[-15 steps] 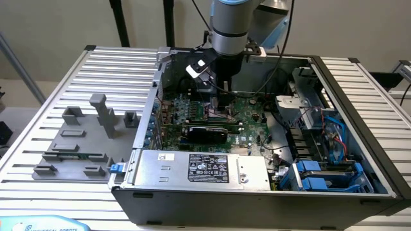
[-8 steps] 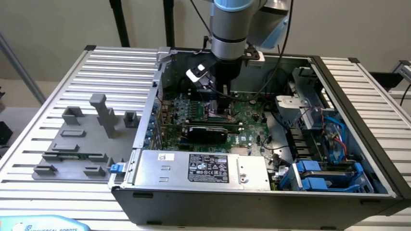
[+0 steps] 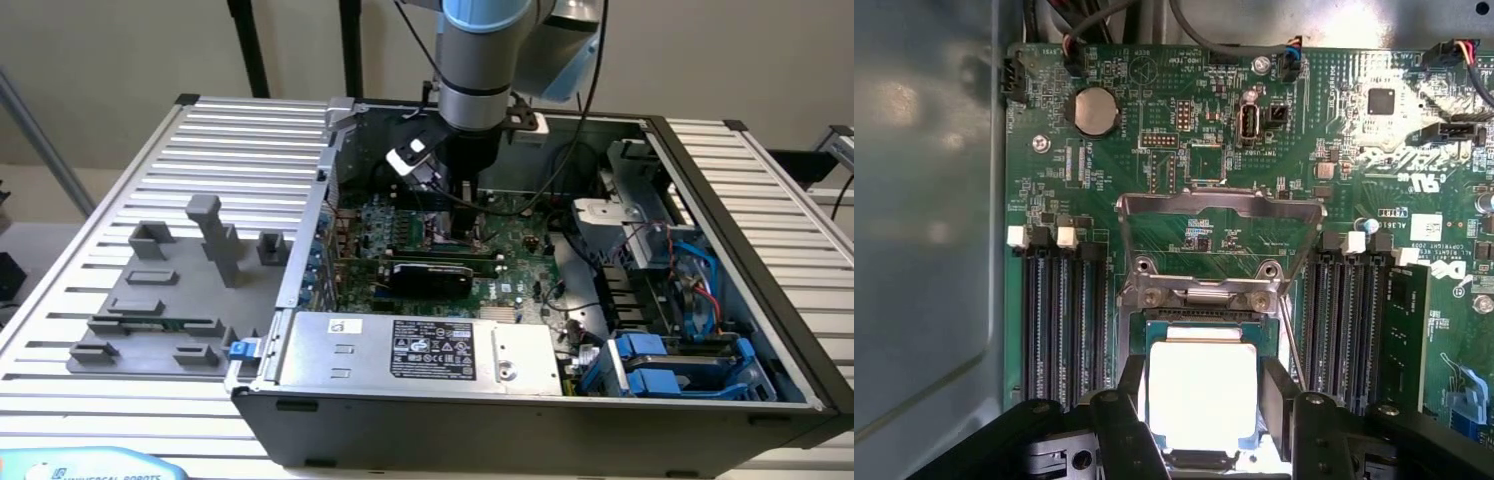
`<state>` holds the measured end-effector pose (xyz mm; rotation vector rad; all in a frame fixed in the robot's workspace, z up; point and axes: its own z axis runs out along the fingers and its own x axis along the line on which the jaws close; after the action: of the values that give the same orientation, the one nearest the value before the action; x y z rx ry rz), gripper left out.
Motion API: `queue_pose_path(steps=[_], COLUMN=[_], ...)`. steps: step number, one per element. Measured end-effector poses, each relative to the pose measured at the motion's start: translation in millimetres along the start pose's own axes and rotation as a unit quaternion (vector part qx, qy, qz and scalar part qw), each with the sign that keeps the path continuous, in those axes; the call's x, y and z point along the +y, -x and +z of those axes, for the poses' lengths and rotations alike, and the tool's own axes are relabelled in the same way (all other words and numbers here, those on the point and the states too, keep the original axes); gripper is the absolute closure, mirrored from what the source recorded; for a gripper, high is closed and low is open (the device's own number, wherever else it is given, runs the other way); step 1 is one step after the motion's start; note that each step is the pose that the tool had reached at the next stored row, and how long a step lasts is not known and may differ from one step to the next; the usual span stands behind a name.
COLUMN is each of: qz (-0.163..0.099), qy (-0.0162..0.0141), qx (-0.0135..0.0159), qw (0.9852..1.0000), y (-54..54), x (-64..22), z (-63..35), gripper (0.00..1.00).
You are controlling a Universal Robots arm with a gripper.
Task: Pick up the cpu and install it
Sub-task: 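Place the cpu into insertion slot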
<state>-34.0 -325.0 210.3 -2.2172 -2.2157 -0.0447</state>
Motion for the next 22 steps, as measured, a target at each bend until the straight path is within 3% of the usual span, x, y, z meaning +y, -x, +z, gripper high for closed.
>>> queue_pose_path(steps=[22], qz=[0.015], qy=[-0.0002], qx=[-0.0001], qw=[0.9999], y=[0.2], x=[-1.5], z=[9.0], gripper=[0.45])
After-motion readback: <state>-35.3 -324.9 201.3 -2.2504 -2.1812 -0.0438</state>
